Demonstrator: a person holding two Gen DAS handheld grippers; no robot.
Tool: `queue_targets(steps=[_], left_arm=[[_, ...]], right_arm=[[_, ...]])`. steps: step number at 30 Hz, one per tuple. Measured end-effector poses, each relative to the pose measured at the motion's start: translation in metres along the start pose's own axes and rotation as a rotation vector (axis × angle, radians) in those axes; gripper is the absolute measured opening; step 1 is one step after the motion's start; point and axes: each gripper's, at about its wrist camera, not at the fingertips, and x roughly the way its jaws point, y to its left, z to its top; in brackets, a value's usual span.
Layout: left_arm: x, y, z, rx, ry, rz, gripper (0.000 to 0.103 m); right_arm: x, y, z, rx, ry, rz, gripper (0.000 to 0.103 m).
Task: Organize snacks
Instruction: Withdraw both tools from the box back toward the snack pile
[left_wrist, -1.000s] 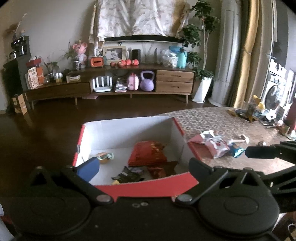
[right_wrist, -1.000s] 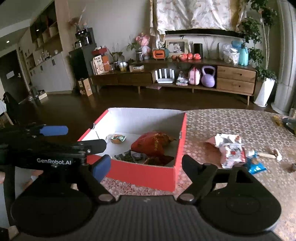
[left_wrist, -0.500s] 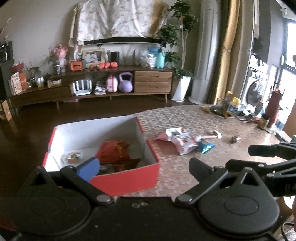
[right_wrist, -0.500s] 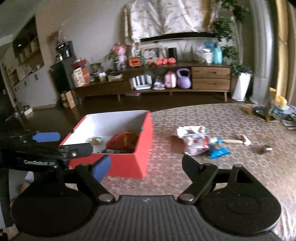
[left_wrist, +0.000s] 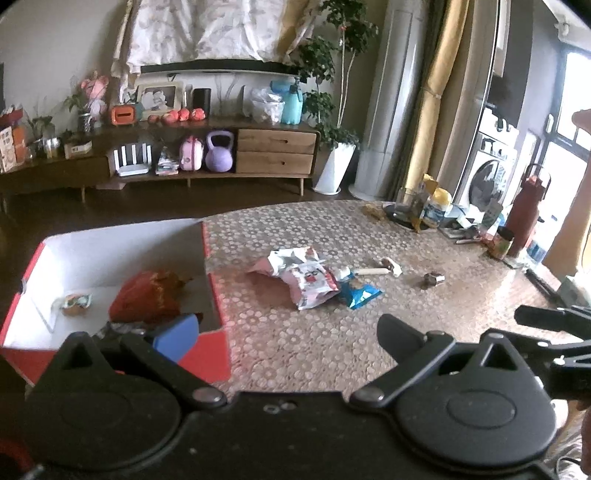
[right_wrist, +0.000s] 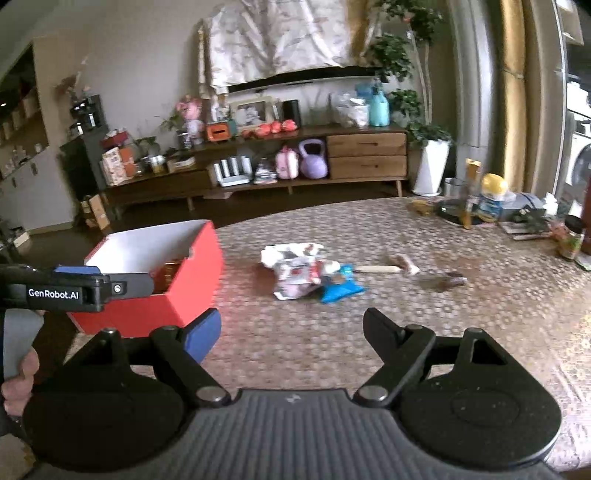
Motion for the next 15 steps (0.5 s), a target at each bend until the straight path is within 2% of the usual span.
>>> queue_targets(steps=[15], left_arm=[[0.090,-0.041,0.026,0.034,0.073,0.017,0.103]], right_arm=[[0.075,-0.059,0.002,0.003,0.049,-0.012,0.084]])
